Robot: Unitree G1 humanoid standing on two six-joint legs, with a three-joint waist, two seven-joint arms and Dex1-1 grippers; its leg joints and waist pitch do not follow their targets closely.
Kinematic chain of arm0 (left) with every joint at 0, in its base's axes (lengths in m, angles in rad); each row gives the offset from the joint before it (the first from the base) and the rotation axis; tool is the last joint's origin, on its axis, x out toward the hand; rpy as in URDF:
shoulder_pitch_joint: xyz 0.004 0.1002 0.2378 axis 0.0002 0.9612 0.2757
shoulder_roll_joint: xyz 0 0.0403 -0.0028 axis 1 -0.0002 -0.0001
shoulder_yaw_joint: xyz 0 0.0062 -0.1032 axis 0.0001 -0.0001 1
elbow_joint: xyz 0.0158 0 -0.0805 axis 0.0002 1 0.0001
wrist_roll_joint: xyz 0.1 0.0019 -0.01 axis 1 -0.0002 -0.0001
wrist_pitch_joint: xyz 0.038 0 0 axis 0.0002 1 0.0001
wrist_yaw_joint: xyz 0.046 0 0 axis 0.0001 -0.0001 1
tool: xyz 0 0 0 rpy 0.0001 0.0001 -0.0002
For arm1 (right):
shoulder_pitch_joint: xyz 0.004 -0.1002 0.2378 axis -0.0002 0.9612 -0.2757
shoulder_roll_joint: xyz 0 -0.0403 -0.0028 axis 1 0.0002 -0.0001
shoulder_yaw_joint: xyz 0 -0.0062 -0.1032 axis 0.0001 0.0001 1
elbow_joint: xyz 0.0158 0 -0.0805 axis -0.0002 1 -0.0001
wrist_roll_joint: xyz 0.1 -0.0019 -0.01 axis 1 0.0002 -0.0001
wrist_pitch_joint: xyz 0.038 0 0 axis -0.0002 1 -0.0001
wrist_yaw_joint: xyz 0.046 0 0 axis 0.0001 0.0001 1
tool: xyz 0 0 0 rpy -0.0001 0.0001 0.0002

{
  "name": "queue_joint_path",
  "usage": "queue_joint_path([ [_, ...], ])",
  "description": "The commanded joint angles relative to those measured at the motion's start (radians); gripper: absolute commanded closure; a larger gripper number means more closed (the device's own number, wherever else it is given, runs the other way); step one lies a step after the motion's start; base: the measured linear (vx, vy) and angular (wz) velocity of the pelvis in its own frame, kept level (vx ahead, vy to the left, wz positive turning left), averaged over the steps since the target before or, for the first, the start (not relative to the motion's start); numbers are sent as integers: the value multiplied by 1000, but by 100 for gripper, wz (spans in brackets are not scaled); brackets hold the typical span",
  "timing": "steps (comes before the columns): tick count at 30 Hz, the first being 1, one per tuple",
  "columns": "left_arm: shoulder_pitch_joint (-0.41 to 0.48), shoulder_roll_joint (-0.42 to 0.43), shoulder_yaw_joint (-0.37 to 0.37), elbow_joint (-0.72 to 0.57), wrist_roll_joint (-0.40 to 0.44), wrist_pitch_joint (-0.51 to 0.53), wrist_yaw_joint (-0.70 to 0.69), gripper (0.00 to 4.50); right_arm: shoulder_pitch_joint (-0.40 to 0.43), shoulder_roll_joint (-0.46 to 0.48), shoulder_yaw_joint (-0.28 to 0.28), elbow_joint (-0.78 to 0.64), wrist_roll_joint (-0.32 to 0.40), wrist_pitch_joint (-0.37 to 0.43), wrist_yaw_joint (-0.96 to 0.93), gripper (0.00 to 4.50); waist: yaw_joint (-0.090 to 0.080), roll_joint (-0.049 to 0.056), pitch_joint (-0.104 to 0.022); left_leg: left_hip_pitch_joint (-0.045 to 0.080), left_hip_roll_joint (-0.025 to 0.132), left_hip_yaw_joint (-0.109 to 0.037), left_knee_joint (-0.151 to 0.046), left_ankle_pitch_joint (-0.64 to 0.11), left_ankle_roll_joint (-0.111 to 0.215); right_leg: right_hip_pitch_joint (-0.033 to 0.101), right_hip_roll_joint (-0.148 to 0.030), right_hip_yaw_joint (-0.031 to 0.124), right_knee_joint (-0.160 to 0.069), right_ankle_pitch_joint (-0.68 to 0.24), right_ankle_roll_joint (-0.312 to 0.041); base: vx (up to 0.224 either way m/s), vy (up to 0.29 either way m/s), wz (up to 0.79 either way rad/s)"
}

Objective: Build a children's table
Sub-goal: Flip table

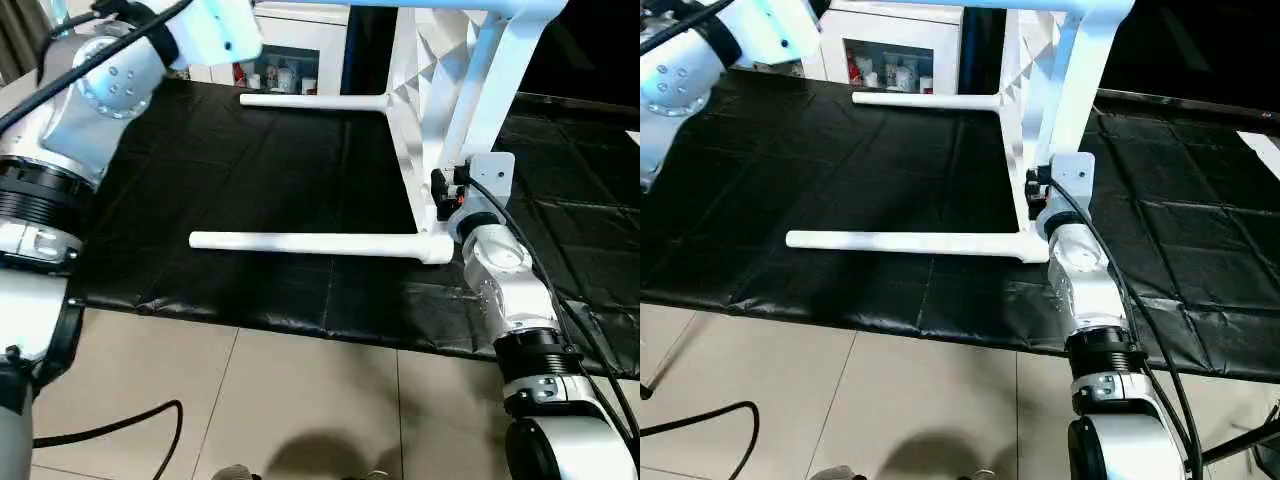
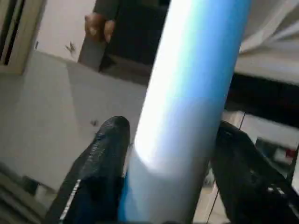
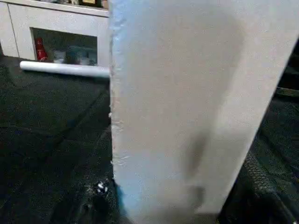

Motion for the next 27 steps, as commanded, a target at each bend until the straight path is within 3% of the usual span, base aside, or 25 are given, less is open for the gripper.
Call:
queue_joint_path([
  [1,24,-10,-5,-19,-12,-11,-28,193,-34,-5,30,-7,-19,-28,30,248,10,10,-77,8,44,-19,-64,-109,-27,80,-116,65,-77,-185,-102,0,0,0],
  [6,42,-3,-4,-26,-6,18,-34,240,-43,-11,38,-3,-32,-38,33,248,8,10,-75,9,43,-18,-66,-118,-28,78,-113,65,-79,-211,-89,0,0,0],
  [11,56,-10,24,-42,-30,66,-40,254,-50,-32,52,-16,-58,-52,35,248,7,11,-75,10,44,-18,-65,-117,-30,79,-114,66,-77,-200,-95,0,0,0],
  [12,63,-20,42,-48,-56,81,-41,255,-60,-48,55,-19,-67,-58,41,248,8,14,-75,10,43,-18,-64,-114,-30,79,-113,66,-77,-196,-97,0,0,0],
  [15,75,-37,78,-54,-112,107,-49,255,-85,-85,61,-21,-85,-69,60,248,8,7,-75,4,35,-14,-61,-93,-17,86,-112,64,-76,-191,-101,0,0,0],
  [16,81,-50,107,-56,-154,125,-52,255,-110,-107,52,-21,-83,-67,71,248,12,12,-77,5,34,-12,-57,-86,-7,85,-112,66,-78,-197,-99,0,0,0],
  [19,103,-75,198,-65,-259,185,-35,255,-241,-217,14,0,-67,-61,145,248,12,9,-79,-6,25,-9,-50,-45,19,92,-105,61,-70,-175,-107,0,0,0],
  [21,109,-79,216,-70,-274,198,-28,255,-276,-245,6,9,-62,-59,162,248,21,13,-82,-7,19,-5,-45,-26,43,90,-101,63,-68,-141,-105,0,0,0],
  [22,121,-92,261,-65,-322,224,-19,255,-341,-290,-15,30,-47,-56,186,248,23,13,-79,-10,18,-3,-44,-21,55,86,-98,60,-71,-147,-97,0,0,0],
  [24,132,-97,282,-65,-343,238,-18,255,-371,-313,-21,40,-43,-55,196,248,32,16,-80,-8,19,-2,-43,-23,61,82,-97,58,-72,-164,-89,0,0,0],
  [26,195,-99,305,-81,-365,263,-27,257,-431,-364,-19,48,-16,-20,291,248,31,16,-79,-7,29,-6,-46,-22,66,78,-94,56,-67,-133,-99,0,0,0],
  [27,212,-103,308,-91,-368,272,-31,257,-436,-374,-8,42,-12,-7,329,248,30,15,-78,-9,32,-8,-47,-30,66,82,-98,55,-64,-127,-103,0,0,0],
])
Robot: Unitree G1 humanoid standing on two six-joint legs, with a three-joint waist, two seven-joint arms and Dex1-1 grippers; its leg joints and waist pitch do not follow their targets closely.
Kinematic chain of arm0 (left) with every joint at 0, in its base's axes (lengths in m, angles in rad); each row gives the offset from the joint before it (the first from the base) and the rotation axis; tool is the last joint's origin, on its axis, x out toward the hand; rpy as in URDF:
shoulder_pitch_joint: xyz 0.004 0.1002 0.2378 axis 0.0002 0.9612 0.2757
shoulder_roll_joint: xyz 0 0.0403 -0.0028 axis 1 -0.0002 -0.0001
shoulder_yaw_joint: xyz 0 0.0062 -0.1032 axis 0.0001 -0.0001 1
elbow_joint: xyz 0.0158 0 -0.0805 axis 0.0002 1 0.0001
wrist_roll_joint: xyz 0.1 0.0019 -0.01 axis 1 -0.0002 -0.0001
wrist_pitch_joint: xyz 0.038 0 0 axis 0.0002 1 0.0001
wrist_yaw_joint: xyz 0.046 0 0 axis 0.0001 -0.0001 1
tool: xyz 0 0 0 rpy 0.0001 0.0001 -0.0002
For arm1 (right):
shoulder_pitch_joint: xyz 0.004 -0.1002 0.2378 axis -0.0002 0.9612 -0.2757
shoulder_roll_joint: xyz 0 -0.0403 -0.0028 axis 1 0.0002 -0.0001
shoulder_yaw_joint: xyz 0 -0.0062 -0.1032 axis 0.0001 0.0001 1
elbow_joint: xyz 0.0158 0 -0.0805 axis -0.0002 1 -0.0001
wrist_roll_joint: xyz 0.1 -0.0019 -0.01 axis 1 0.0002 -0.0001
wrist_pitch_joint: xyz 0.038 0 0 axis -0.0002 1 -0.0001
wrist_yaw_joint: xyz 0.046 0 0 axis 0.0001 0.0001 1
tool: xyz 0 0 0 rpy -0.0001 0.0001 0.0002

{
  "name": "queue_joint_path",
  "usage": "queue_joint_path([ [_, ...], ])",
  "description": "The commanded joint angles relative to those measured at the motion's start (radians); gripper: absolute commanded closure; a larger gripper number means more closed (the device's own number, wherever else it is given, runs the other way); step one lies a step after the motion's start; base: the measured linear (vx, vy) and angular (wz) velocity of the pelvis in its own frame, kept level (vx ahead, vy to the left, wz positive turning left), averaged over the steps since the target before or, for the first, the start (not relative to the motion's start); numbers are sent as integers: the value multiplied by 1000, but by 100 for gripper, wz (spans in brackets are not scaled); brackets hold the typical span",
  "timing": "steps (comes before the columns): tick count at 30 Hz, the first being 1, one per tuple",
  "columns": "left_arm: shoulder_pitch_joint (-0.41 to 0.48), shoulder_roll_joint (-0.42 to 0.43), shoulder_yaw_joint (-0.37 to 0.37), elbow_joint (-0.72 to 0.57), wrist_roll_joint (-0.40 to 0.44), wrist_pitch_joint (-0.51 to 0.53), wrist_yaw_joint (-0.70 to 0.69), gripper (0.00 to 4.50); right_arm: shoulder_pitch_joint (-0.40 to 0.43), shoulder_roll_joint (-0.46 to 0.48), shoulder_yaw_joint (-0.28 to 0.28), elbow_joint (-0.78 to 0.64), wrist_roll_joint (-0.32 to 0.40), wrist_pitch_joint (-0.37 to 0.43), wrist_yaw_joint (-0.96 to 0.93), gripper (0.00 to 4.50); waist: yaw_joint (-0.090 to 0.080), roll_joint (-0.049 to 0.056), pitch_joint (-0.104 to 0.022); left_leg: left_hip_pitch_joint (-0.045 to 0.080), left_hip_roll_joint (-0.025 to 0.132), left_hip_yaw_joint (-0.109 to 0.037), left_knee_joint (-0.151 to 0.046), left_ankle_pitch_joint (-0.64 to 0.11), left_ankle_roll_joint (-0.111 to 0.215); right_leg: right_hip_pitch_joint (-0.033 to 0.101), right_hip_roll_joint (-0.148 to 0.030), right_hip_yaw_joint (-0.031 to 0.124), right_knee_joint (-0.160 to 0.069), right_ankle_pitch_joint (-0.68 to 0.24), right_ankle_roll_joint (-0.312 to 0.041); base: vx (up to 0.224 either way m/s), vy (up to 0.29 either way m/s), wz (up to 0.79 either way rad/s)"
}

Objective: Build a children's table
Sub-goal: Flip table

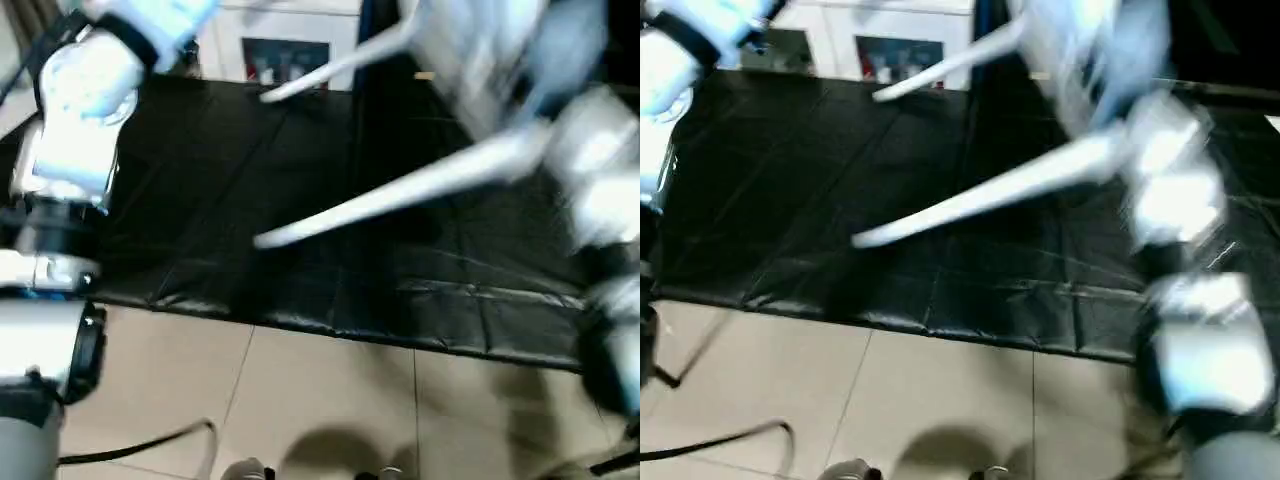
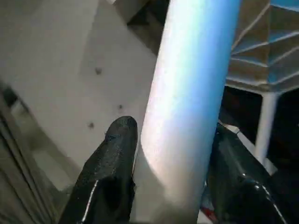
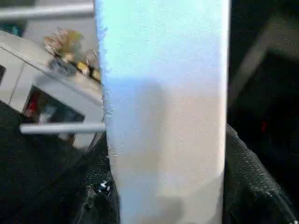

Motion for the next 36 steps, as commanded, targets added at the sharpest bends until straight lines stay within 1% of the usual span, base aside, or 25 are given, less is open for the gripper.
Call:
queue_joint_path([
  [1,70,-16,45,37,-61,75,7,258,-30,-26,-46,-26,88,37,85,248,5,-15,-90,0,35,-10,-45,-41,50,85,-99,58,-68,-130,-101,0,0,0],
  [2,86,-21,45,28,-62,83,4,260,-20,-31,-27,-50,95,58,138,248,2,-22,-89,3,36,-9,-46,-50,49,84,-97,57,-70,-135,-101,0,0,0],
  [3,86,-21,45,28,-62,83,4,261,-20,-31,-27,-50,95,58,138,248,2,-21,-89,5,38,-10,-47,-58,45,84,-99,58,-69,-141,-104,0,0,0],
  [4,99,-25,43,22,-59,91,1,261,-6,-33,-8,-80,105,79,187,195,-1,-24,-82,10,39,-9,-50,-87,39,79,-99,57,-77,-187,-100,0,0,0],
  [5,111,-30,44,15,-56,103,-3,261,10,-29,7,-108,123,100,231,195,0,-28,-82,15,39,-10,-51,-110,34,84,-103,59,-80,-224,-92,0,0,0],
  [6,119,-35,48,5,-55,118,-6,261,16,-27,18,-117,137,110,265,181,-1,-27,-80,17,39,-10,-51,-119,38,80,-104,59,-82,-250,-87,0,0,0],
  [9,124,-40,49,-1,-58,138,-8,263,28,-24,39,-132,148,110,318,143,-1,-29,-81,16,39,-11,-53,-117,31,80,-107,59,-84,-277,-84,0,0,0],
  [10,125,-40,50,-2,-60,142,-8,263,29,-23,40,-134,150,109,326,127,0,-28,-78,21,38,-8,-52,-141,33,76,-107,60,-92,-313,-79,0,0,0],
  [12,124,-37,46,1,-62,158,-3,264,30,-16,38,-139,163,110,350,115,-1,-26,-76,19,37,-11,-54,-153,31,78,-109,58,-96,-353,-66,0,0,0],
  [13,128,-38,48,-12,-64,176,0,264,28,-16,32,-142,169,116,365,104,-4,-28,-73,21,37,-12,-54,-169,27,76,-109,54,-103,-407,-47,0,0,0],
  [15,134,-41,51,-26,-64,197,5,264,28,-18,26,-149,176,121,380,97,-8,-27,-62,33,33,-13,-56,-222,19,67,-111,50,-120,-527,-18,0,0,0],
  [16,135,-43,51,-28,-62,204,8,265,31,-20,25,-154,178,121,389,71,-11,-25,-62,40,30,-15,-54,-251,13,64,-112,44,-131,-603,4,0,0,0],
  [17,137,-46,51,-28,-59,215,12,265,39,-25,27,-166,182,116,407,71,-11,-26,-65,43,27,-16,-52,-256,11,64,-112,40,-136,-630,20,0,0,0],
  [19,140,-52,54,-29,-57,231,20,265,52,-30,28,-186,192,115,431,56,-10,-26,-65,41,28,-18,-55,-252,15,66,-115,34,-139,-633,36,0,0,0],
  [20,141,-55,56,-29,-57,237,22,265,56,-32,28,-194,199,116,439,38,-11,-22,-66,41,29,-19,-57,-256,17,69,-117,29,-142,-629,37,0,0,0],
  [21,142,-57,59,-29,-58,244,23,265,62,-35,29,-205,207,118,449,38,-11,-21,-68,40,30,-20,-57,-255,19,72,-118,25,-143,-621,36,0,0,0],
  [23,143,-60,63,-28,-59,251,24,265,67,-37,30,-216,216,120,457,18,-13,-19,-66,44,34,-22,-62,-276,22,74,-120,9,-148,-610,35,0,0,0],
  [24,144,-61,65,-25,-57,257,26,265,74,-40,30,-230,227,122,469,7,-17,-16,-64,54,35,-25,-63,-319,18,72,-124,-3,-157,-632,41,0,0,0],
  [26,145,-64,68,-20,-55,268,28,265,85,-46,22,-251,249,121,500,0,-20,-8,-66,58,42,-32,-69,-349,14,80,-132,-13,-161,-620,35,0,0,0],
  [28,149,-65,68,-16,-55,264,26,265,82,-42,-11,-264,285,123,507,0,-27,-7,-66,66,48,-36,-73,-391,13,82,-132,-21,-163,-595,29,0,0,0],
  [30,155,-66,64,-17,-60,254,13,265,69,-27,-63,-271,333,129,499,0,-28,-9,-66,70,45,-35,-72,-392,15,81,-138,-19,-167,-599,23,0,0,0],
  [33,168,-68,54,-22,-70,226,-17,267,55,-13,-115,-272,368,139,467,0,-23,-9,-70,66,50,-34,-77,-355,19,83,-139,-10,-159,-540,-7,0,0,0],
  [34,183,-70,44,-32,-76,217,-41,267,50,-6,-149,-275,392,157,442,0,-18,-1,-70,69,52,-34,-78,-356,14,81,-140,-7,-154,-522,-20,0,0,0],
  [35,227,-92,29,-58,-110,212,-94,268,68,-2,-209,-304,447,199,405,0,-18,0,-71,67,56,-33,-82,-355,10,85,-142,-2,-153,-498,-32,0,0,0],
  [36,257,-112,26,-66,-127,224,-105,270,95,-3,-225,-337,471,218,403,0,-8,20,-75,65,58,-36,-84,-347,0,87,-142,2,-141,-455,-47,0,0,0],
])
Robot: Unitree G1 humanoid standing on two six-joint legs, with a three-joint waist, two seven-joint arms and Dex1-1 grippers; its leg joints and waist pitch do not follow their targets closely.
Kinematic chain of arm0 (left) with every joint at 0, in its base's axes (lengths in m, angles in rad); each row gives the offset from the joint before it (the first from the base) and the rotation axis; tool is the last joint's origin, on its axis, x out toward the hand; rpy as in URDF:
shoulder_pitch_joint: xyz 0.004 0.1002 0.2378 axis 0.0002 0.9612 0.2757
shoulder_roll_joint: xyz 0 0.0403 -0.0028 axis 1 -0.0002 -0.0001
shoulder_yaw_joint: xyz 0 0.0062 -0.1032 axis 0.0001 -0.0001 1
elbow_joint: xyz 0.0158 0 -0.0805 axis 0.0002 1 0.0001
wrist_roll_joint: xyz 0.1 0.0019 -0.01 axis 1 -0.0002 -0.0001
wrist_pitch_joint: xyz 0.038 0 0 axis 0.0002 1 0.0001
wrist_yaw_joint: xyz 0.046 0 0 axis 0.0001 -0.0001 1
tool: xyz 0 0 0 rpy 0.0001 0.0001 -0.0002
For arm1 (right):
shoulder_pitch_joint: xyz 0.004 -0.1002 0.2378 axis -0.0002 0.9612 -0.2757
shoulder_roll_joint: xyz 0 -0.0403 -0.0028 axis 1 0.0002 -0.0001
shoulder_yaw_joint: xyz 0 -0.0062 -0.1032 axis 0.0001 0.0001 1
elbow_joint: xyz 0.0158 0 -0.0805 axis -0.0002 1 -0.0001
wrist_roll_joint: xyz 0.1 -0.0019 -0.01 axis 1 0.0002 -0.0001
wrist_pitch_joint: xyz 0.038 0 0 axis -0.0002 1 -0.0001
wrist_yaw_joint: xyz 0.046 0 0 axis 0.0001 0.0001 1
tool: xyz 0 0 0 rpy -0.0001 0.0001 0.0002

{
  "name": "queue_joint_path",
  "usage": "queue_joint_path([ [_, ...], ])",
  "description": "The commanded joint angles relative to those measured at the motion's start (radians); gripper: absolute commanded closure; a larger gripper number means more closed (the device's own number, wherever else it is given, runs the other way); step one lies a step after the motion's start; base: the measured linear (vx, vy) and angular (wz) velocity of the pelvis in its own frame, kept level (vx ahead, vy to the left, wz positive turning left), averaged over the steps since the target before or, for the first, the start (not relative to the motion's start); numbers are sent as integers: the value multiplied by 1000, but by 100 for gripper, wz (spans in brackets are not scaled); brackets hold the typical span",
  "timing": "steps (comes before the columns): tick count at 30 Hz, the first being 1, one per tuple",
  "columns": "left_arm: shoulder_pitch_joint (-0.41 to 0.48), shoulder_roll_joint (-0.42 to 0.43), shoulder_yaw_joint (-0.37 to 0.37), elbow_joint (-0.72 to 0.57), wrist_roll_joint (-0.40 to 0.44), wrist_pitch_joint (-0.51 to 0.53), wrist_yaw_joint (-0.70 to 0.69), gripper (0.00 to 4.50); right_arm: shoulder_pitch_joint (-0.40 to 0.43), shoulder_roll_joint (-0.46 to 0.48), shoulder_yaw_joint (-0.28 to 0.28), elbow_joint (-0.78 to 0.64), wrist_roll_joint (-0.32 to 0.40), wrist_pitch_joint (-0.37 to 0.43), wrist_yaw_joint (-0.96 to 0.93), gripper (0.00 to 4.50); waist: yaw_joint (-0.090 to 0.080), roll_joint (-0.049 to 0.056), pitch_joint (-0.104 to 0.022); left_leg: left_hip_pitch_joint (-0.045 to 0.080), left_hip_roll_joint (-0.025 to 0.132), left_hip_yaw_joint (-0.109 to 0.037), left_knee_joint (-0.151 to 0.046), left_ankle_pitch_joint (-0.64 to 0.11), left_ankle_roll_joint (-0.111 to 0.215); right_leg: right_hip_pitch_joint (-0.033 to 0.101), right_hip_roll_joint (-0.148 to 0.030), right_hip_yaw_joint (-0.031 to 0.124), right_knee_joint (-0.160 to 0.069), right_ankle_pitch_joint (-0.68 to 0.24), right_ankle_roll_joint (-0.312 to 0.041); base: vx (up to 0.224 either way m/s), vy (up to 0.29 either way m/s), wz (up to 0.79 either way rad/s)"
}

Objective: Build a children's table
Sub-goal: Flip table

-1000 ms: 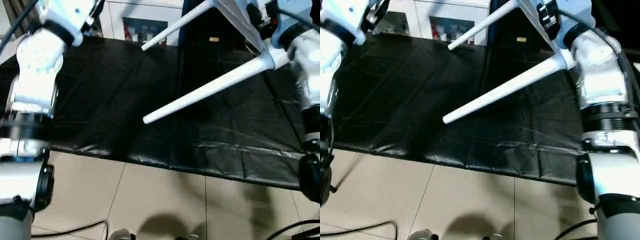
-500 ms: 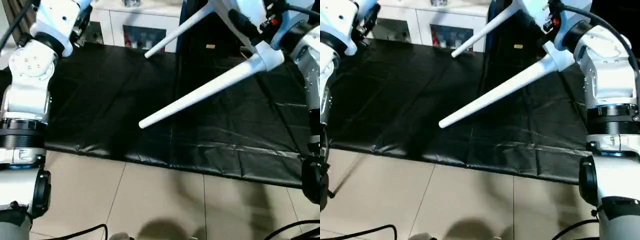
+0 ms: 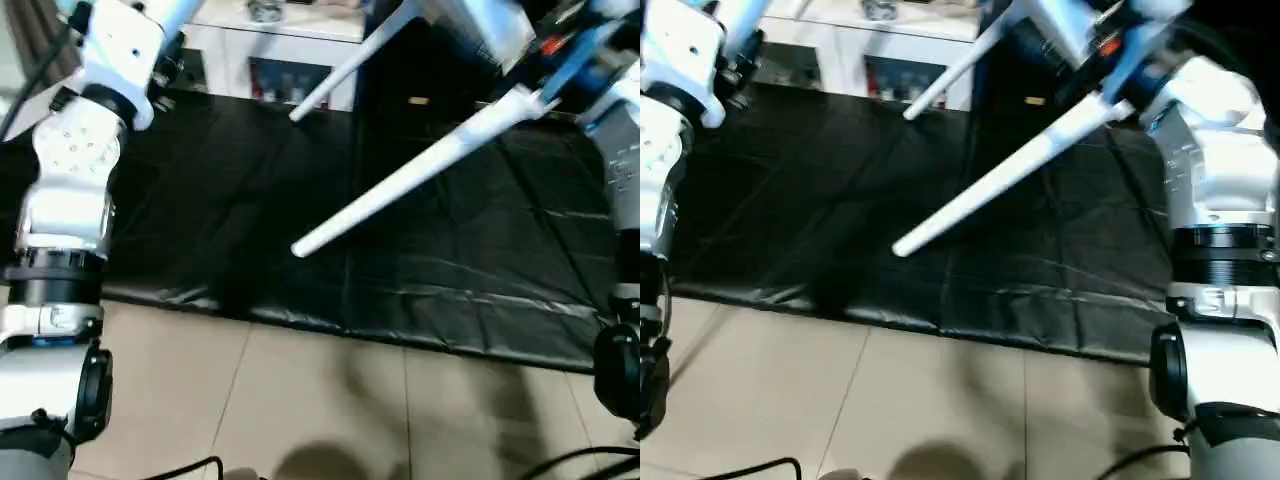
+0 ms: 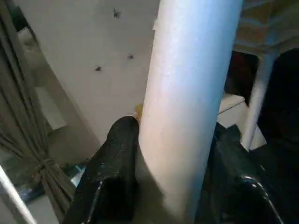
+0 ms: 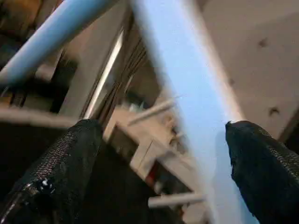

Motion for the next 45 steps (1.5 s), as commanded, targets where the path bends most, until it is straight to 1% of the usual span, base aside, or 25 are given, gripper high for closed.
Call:
queue_joint_path([
  [1,82,-62,-55,33,-65,39,-80,270,22,-7,-63,-54,61,43,-26,0,-1,19,-66,32,64,-31,-85,-347,-4,18,-100,61,-98,-436,-66,0,0,0],
  [3,132,-87,-66,20,-81,58,-96,276,71,-9,-71,-110,80,70,-27,0,6,14,-63,45,56,-20,-82,-361,2,9,-97,63,-98,-436,-80,14,5,10],
  [5,186,-103,-79,49,-73,33,-105,282,137,-10,-69,-188,105,106,-21,0,8,12,-58,53,50,-15,-78,-380,11,6,-97,60,-109,-512,-65,14,5,10],
  [6,187,-103,-80,50,-72,32,-106,282,139,-10,-69,-190,106,107,-21,0,6,29,-60,55,52,-19,-83,-404,6,11,-97,58,-115,-541,-47,0,0,0],
  [8,229,-111,-76,78,-70,6,-109,289,230,-15,-74,-280,149,151,-2,0,17,22,-82,29,61,-27,-93,-309,12,37,-102,66,-91,-404,-39,0,0,0],
  [9,229,-111,-76,78,-70,6,-109,289,230,-15,-74,-280,149,151,-2,0,20,23,-85,23,65,-29,-93,-275,13,38,-104,70,-82,-349,-50,0,0,0],
  [10,238,-107,-66,86,-70,-6,-108,289,293,-16,-92,-335,190,190,5,0,24,24,-95,18,66,-26,-87,-211,18,37,-102,73,-67,-236,-88,0,0,0],
  [13,241,-93,-72,109,-65,-33,-130,290,383,-20,-113,-392,220,239,7,0,32,25,-93,16,65,-18,-81,-179,33,28,-99,77,-61,-156,-129,0,0,0],
  [16,249,-93,-86,124,-58,-39,-147,289,427,-25,-103,-416,212,252,1,0,41,26,-98,6,67,-20,-78,-141,35,34,-101,76,-48,-107,-145,17,-4,3],
  [19,262,-106,-117,161,-46,-37,-170,289,498,-29,-64,-442,175,271,-15,0,43,27,-90,10,71,-21,-84,-183,16,32,-103,76,-56,-151,-135,0,0,0],
  [23,253,-119,-148,254,-25,-48,-154,289,569,7,-17,-418,99,307,-121,0,37,26,-79,18,64,-22,-92,-280,-17,30,-106,75,-78,-304,-98,0,0,0],
  [25,243,-118,-155,296,-18,-57,-150,289,589,19,-11,-423,97,319,-146,0,31,25,-67,36,64,-27,-98,-387,-35,22,-108,71,-103,-465,-53,0,0,0],
  [27,234,-118,-163,337,-7,-65,-150,289,603,37,-4,-415,92,323,-167,0,20,26,-59,60,59,-35,-96,-492,-46,15,-107,54,-128,-598,-8,0,0,0],
  [29,231,-119,-165,357,-3,-68,-150,289,609,47,0,-409,90,321,-175,0,14,31,-55,70,62,-40,-99,-538,-50,17,-107,43,-140,-631,10,0,0,0],
  [31,215,-121,-168,430,12,-79,-136,289,641,72,24,-412,80,319,-189,0,1,28,-55,76,66,-47,-106,-580,-53,26,-108,29,-151,-621,24,0,0,0],
  [33,202,-124,-161,469,9,-92,-127,289,668,100,52,-424,73,317,-200,0,-12,28,-54,74,73,-59,-115,-641,-64,41,-112,13,-153,-620,32,0,0,0],
  [35,196,-128,-142,482,-13,-106,-135,289,689,115,86,-433,46,310,-216,0,-20,31,-52,77,76,-62,-119,-681,-70,42,-111,5,-152,-606,30,0,0,0],
  [36,196,-128,-142,482,-13,-106,-135,289,689,115,86,-433,46,310,-216,0,-27,25,-49,81,76,-64,-118,-708,-77,40,-111,-2,-155,-620,36,0,0,0],
  [37,196,-130,-130,482,-33,-117,-148,289,704,119,113,-436,16,300,-231,0,-30,27,-49,86,74,-63,-115,-721,-81,38,-116,-5,-157,-635,36,0,0,0],
  [38,202,-133,-112,471,-72,-131,-180,254,726,134,141,-441,-18,287,-263,0,-33,29,-49,79,75,-65,-117,-725,-87,44,-121,-3,-154,-637,35,0,0,0],
  [40,239,-134,-85,403,-126,-135,-219,233,755,174,146,-437,-53,263,-327,0,-35,29,-49,71,76,-65,-121,-718,-89,44,-129,-1,-154,-645,31,0,0,0],
  [42,280,-133,-62,338,-161,-130,-226,212,777,205,143,-437,-74,236,-373,0,-36,48,-50,70,76,-69,-120,-730,-97,45,-134,0,-151,-648,22,0,0,0],
  [43,297,-133,-52,311,-175,-125,-226,198,786,215,141,-440,-80,227,-388,0,-42,36,-50,63,75,-67,-121,-708,-93,46,-136,4,-151,-641,19,0,0,0],
  [44,330,-137,-29,259,-208,-113,-224,198,803,234,136,-451,-86,219,-416,0,-41,55,-51,62,73,-67,-118,-690,-88,45,-141,10,-145,-638,13,0,0,0],
  [45,369,-141,-2,198,-241,-97,-211,191,824,248,134,-466,-93,205,-434,0,-45,48,-48,60,72,-64,-118,-681,-83,43,-140,11,-152,-643,13,0,0,0],
])
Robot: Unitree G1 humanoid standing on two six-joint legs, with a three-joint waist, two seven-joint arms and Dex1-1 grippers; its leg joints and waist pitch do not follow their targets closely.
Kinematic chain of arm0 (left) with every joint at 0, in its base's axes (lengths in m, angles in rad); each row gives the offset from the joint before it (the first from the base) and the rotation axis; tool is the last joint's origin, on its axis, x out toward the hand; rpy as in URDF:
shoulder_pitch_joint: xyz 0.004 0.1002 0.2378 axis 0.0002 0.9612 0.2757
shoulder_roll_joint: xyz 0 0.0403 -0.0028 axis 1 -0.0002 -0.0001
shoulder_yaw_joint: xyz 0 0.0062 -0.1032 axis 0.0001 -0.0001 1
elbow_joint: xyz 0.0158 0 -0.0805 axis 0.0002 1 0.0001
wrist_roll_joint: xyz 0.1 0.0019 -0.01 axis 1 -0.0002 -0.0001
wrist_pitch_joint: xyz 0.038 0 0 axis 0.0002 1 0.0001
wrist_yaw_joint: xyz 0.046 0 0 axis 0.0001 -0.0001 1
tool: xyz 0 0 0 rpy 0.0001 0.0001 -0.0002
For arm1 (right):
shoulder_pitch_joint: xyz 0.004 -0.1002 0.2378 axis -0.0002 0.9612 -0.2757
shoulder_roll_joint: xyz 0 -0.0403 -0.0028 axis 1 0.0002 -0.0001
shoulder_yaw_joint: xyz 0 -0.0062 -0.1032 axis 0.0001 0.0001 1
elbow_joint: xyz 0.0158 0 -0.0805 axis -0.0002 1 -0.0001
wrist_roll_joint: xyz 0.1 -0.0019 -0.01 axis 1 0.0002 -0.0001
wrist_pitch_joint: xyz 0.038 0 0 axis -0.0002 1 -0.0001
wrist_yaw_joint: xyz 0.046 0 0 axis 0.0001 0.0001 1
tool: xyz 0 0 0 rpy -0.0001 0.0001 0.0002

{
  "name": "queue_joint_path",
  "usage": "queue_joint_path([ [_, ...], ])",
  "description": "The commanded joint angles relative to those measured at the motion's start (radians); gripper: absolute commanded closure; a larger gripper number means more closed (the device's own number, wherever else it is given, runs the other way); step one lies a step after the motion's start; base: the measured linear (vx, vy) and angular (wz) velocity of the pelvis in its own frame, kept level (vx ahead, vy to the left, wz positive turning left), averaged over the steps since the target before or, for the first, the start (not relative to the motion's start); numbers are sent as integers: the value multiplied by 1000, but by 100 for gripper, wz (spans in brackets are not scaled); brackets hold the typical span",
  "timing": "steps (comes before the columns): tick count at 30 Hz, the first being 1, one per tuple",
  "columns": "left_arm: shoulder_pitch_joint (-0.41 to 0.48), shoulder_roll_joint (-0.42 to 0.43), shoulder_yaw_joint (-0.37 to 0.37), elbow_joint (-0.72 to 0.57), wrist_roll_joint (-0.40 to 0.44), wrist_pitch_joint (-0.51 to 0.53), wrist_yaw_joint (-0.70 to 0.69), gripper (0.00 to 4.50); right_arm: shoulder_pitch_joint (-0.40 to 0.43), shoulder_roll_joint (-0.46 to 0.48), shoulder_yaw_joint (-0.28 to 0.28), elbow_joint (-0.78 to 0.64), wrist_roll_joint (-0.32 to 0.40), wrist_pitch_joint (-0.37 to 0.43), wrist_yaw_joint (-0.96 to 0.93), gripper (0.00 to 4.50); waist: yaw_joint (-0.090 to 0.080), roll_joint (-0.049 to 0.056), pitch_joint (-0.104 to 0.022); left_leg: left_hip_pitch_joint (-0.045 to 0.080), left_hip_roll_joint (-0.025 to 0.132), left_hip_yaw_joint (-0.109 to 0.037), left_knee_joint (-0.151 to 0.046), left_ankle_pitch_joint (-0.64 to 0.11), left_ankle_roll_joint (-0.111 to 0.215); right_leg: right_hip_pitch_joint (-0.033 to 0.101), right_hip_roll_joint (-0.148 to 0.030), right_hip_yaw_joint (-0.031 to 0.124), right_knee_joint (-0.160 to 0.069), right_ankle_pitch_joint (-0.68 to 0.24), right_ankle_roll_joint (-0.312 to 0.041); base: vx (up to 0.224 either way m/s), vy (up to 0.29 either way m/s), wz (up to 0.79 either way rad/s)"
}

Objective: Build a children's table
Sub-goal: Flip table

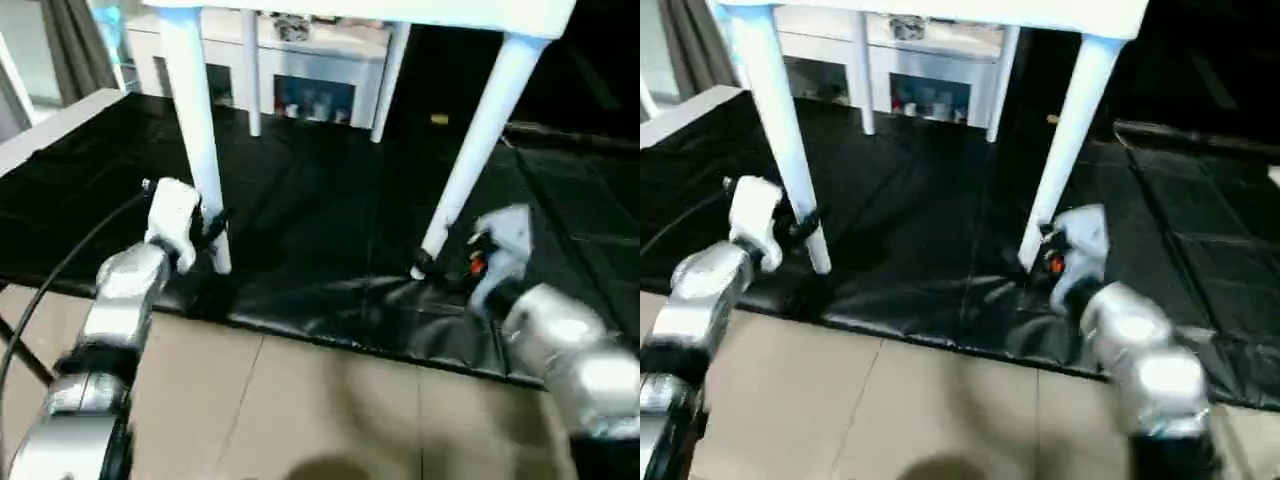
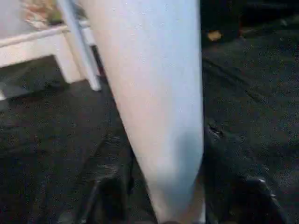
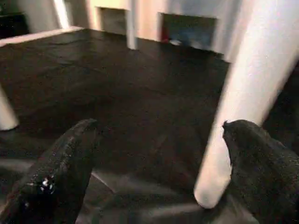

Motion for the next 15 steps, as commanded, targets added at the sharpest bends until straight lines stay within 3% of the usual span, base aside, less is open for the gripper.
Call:
queue_joint_path([
  [1,61,-18,27,-113,-66,43,-4,181,28,16,-15,-40,-25,-31,-47,0,-14,15,-44,16,77,-63,-99,-641,-97,-12,-114,62,-97,-608,-32,0,0,0],
  [2,99,-15,38,-163,-88,45,-8,169,48,24,-7,-54,-35,-35,-60,0,-9,29,-55,-2,76,-62,-103,-560,-92,-4,-116,79,-79,-522,-54,61,-12,-5],
  [3,110,-13,39,-177,-93,45,-10,169,53,25,-3,-58,-39,-36,-63,0,-7,22,-60,-10,78,-59,-104,-512,-88,-6,-115,88,-77,-462,-68,65,-28,-2],
  [4,140,-11,52,-218,-101,46,5,155,73,36,0,-78,-39,-36,-73,0,-1,27,-76,-26,78,-53,-100,-366,-74,-4,-107,100,-46,-271,-109,65,-28,-2],
  [5,140,-11,52,-218,-101,46,5,148,73,36,0,-78,-39,-36,-73,0,1,19,-79,-32,79,-42,-93,-254,-44,-13,-93,105,-27,-107,-148,60,-38,2],
  [6,194,-11,80,-288,-98,43,58,138,116,52,16,-116,-38,-47,-76,0,2,30,-82,-33,71,-38,-86,-219,-33,-16,-88,106,-18,-59,-163,60,-39,0],
  [7,223,-11,91,-317,-90,37,83,129,135,56,31,-128,-51,-59,-80,0,1,19,-84,-49,70,-34,-77,-136,0,-9,-90,111,-1,67,-195,60,-39,0],
  [8,263,-22,97,-364,-85,51,104,124,153,52,50,-138,-88,-63,-100,0,5,33,-92,-53,60,-31,-61,-50,42,-10,-85,107,9,172,-206,72,-37,-1],
  [9,264,-22,97,-364,-85,51,104,124,153,51,51,-138,-89,-63,-101,0,3,27,-92,-56,62,-30,-58,-26,58,-11,-84,108,14,206,-212,0,0,0],
  [10,335,-47,102,-446,-86,69,125,124,183,47,72,-146,-146,-69,-139,0,3,27,-89,-60,59,-27,-58,-25,83,-9,-84,105,12,184,-215,71,-34,-1],
  [11,355,-55,103,-473,-89,73,127,124,191,50,71,-146,-153,-74,-147,0,4,35,-80,-58,58,-22,-63,-80,90,-14,-84,101,-6,70,-202,0,0,0],
  [13,386,-68,102,-512,-90,77,135,124,202,55,63,-146,-153,-96,-150,0,6,43,-75,-49,62,-19,-67,-184,65,-18,-83,102,-26,-139,-168,0,0,0],
  [14,457,-101,101,-608,-88,72,166,124,239,62,44,-160,-147,-146,-145,0,6,47,-71,-49,72,-23,-74,-233,46,-18,-84,102,-34,-229,-139,0,0,0],
  [15,482,-112,101,-642,-91,80,177,124,254,68,35,-165,-144,-151,-149,0,6,46,-64,-49,75,-25,-79,-256,40,-21,-83,102,-43,-272,-123,0,0,0],
])
